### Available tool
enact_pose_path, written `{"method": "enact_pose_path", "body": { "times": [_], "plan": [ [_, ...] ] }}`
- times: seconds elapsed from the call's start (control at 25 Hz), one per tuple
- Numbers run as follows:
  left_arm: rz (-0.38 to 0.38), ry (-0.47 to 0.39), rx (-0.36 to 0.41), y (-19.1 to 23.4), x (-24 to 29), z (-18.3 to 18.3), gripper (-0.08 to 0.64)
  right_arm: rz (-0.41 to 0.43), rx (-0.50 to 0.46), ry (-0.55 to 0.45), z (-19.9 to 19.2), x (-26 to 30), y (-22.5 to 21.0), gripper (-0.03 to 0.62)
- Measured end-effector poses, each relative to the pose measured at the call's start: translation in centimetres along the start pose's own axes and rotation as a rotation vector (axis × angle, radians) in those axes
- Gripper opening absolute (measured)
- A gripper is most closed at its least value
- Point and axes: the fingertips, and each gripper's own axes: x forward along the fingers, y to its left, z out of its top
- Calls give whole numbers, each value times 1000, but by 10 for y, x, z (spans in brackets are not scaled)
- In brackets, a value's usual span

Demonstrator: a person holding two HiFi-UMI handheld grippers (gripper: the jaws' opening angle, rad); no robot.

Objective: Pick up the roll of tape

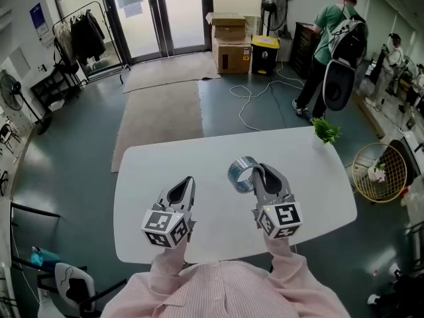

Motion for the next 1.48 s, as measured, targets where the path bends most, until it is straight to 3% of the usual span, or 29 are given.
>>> {"method": "enact_pose_path", "body": {
  "times": [0.4,1.48],
  "plan": [
    [25,-39,37,-7,-7,13,2,-30,-34,-61,19,-13,-2,57],
    [68,2,7,10,-5,1,0,-62,-42,-12,4,-5,-10,57]
  ]
}}
